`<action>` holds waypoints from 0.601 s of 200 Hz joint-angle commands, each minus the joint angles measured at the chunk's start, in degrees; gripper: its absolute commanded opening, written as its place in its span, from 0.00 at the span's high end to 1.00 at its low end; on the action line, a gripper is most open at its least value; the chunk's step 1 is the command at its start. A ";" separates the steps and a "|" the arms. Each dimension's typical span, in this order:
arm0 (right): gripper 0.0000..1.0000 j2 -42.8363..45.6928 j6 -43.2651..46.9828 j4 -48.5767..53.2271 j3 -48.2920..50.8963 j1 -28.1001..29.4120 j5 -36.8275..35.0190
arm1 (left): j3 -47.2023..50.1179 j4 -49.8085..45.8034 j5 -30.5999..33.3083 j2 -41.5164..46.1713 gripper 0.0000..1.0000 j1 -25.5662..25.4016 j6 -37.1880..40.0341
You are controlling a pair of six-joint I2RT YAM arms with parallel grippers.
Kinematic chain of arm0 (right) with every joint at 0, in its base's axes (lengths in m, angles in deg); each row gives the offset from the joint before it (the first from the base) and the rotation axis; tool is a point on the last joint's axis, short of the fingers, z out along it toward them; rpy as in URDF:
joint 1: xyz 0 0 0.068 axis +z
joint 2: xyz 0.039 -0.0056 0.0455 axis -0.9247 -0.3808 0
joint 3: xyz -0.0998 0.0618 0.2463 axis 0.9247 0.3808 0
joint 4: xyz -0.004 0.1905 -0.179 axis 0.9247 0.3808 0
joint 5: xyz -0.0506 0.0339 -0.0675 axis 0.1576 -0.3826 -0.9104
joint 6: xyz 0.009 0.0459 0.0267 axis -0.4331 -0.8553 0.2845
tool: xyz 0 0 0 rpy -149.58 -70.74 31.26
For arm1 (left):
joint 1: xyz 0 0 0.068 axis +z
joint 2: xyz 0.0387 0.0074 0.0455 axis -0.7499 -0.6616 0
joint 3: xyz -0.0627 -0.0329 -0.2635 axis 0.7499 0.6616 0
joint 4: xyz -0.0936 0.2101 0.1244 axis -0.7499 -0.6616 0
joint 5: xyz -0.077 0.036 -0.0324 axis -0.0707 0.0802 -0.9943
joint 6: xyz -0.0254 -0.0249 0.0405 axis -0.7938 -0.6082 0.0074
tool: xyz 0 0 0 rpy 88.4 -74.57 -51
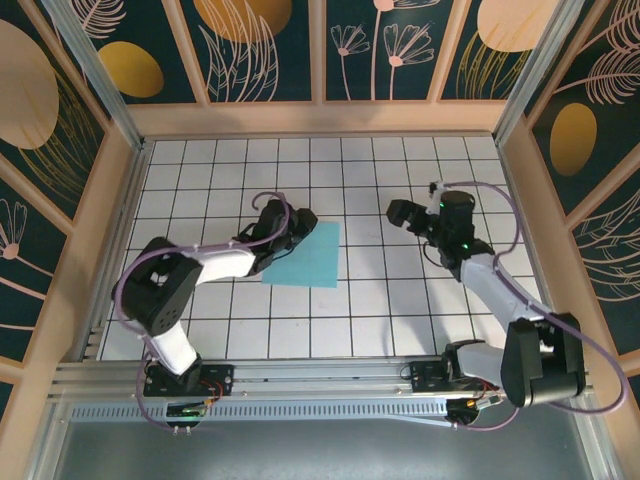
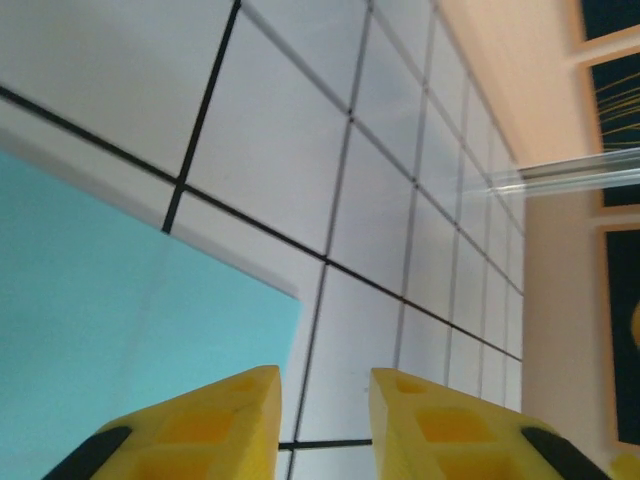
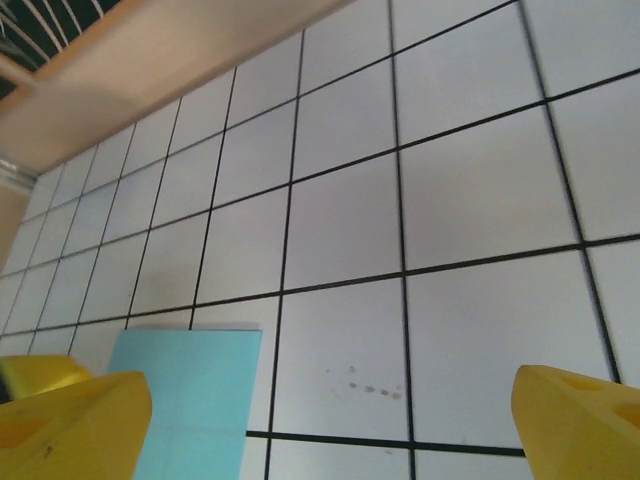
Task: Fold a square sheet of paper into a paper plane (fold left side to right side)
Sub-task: Move the square sheet of paper to the center of the table.
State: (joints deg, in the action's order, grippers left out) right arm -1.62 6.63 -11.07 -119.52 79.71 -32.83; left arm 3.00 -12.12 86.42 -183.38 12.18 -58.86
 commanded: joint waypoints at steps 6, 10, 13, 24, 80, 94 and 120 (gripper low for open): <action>0.05 -7.92 6.29 7.74 -6.97 6.82 -4.42 | 4.92 -9.82 4.35 7.42 0.67 -0.13 6.48; 0.04 -9.08 6.35 8.01 -7.72 7.45 -4.68 | 5.62 -10.84 4.63 8.42 0.66 -0.08 7.02; 0.04 -10.59 6.30 8.34 -8.68 8.33 -5.20 | 6.13 -11.49 4.73 9.07 0.66 -0.02 7.25; 0.03 -14.59 6.20 8.94 -11.09 10.54 -6.15 | 7.92 -13.55 4.72 11.33 0.65 0.22 8.14; 0.01 -35.86 7.30 13.87 -27.91 21.37 -14.44 | 14.76 -13.48 -2.50 13.85 0.69 3.08 9.96; 0.01 -38.98 7.51 14.25 -30.83 22.83 -15.63 | 15.41 -12.86 -2.98 13.63 0.71 3.64 10.06; 0.01 -43.17 7.95 15.77 -35.70 24.80 -17.27 | 15.34 -12.87 -3.65 12.60 0.74 4.45 11.09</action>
State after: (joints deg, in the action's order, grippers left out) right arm -42.47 13.25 1.72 -150.68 103.10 -46.03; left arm 18.11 -25.02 84.76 -169.92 15.81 -49.81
